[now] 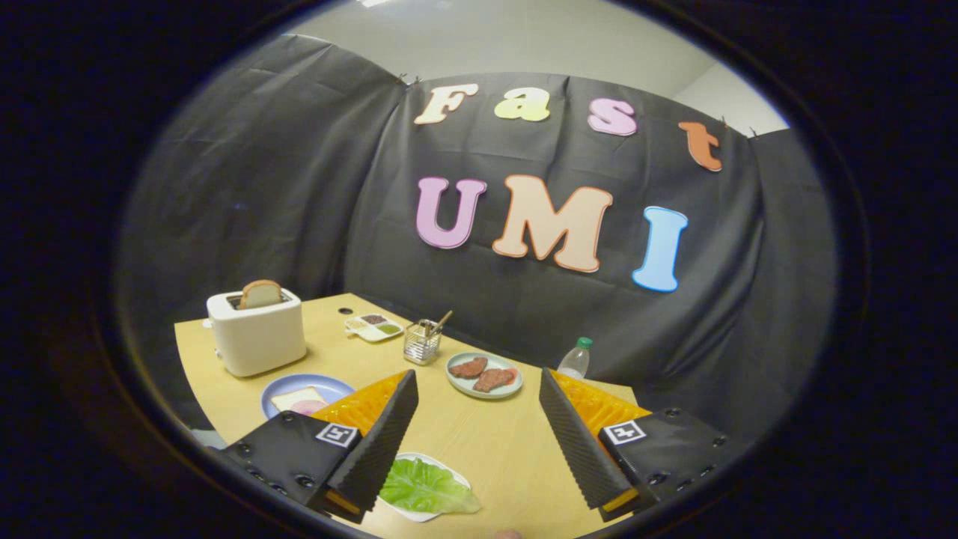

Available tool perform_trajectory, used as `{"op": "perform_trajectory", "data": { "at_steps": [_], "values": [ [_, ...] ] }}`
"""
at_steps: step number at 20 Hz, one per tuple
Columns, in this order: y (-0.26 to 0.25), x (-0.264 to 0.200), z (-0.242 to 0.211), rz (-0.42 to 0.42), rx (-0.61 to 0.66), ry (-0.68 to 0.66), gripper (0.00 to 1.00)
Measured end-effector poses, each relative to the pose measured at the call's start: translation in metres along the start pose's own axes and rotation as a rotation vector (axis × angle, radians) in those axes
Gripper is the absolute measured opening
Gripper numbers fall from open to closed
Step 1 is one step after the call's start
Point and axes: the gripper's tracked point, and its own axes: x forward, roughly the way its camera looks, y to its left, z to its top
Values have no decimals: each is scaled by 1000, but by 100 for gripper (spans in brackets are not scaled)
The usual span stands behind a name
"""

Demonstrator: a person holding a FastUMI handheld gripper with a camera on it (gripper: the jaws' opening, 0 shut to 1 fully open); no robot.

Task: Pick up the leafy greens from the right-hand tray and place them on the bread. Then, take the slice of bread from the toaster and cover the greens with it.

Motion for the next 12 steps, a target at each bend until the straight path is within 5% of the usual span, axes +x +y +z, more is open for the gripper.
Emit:
{"op": "perform_trajectory", "data": {
  "at_steps": [12],
  "values": [
    [20, 28, -69, 186, -68, 155, 100]
  ]
}}
